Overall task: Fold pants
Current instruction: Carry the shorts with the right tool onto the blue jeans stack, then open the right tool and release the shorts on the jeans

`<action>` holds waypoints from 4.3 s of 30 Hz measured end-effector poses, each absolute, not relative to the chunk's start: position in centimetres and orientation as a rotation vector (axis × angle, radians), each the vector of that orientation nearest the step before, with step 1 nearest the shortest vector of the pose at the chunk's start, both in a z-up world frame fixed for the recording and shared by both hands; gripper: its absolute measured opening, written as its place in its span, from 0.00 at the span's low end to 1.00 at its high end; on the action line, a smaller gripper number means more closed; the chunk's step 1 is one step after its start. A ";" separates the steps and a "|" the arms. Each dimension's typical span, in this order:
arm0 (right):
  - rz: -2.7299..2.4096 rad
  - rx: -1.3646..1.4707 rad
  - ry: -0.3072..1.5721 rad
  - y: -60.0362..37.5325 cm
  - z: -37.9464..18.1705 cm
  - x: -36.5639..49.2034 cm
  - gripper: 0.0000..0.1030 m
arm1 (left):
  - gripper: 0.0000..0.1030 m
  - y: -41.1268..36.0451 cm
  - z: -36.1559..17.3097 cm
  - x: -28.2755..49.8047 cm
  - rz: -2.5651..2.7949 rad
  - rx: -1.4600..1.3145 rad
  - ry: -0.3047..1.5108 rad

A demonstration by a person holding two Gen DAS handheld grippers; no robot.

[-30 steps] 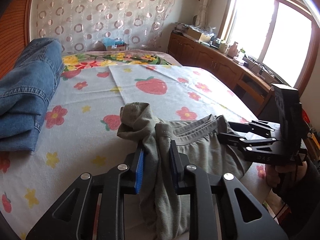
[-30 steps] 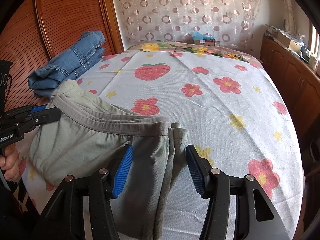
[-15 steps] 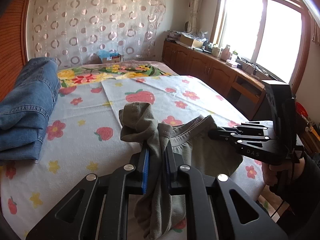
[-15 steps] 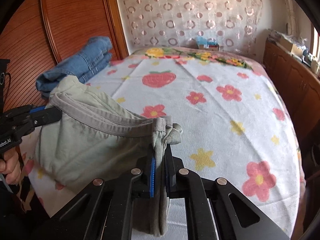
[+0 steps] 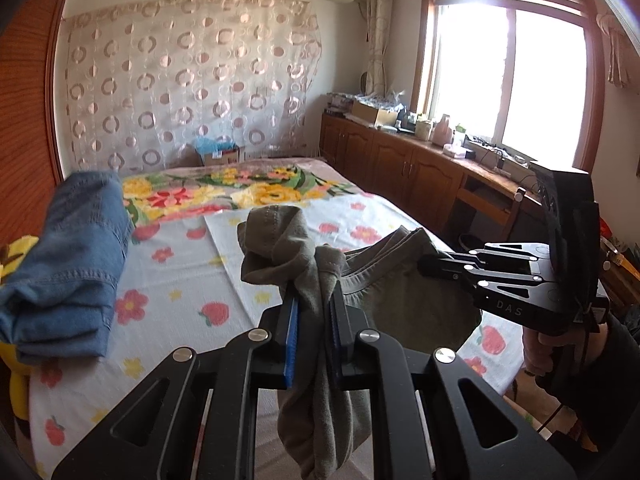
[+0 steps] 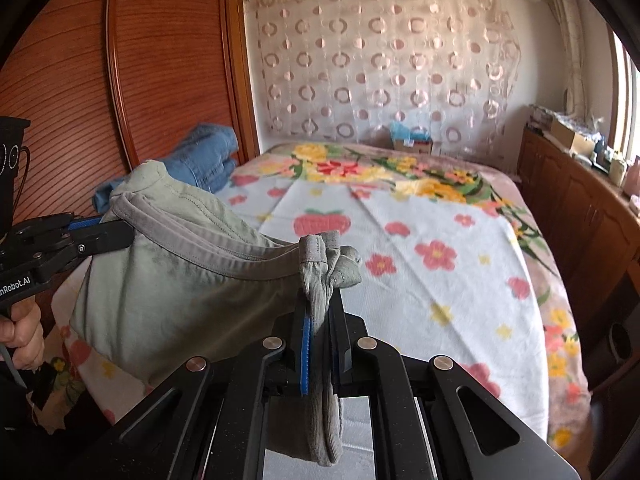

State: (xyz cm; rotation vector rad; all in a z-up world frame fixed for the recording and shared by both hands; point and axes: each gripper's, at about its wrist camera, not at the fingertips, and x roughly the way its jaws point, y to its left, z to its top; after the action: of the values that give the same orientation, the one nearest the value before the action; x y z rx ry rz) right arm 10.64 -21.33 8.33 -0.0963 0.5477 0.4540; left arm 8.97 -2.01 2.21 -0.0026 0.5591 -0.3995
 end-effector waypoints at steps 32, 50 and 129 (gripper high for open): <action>0.568 -0.147 0.322 -19.8 11.2 16.2 0.07 | 0.14 3.0 9.7 11.7 -0.261 0.016 0.409; 0.713 -0.183 0.344 -16.3 9.8 27.7 0.07 | 0.14 9.3 7.7 15.8 -0.109 -0.024 0.459; 0.961 -0.234 0.527 -6.3 7.6 44.9 0.32 | 0.48 18.2 -0.9 19.4 0.187 -0.176 0.658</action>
State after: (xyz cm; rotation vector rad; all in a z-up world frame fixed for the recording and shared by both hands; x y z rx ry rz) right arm 44.87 -6.34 7.56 -0.2340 0.5269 0.9612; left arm 19.42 18.19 -0.94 -0.1762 0.6582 0.1865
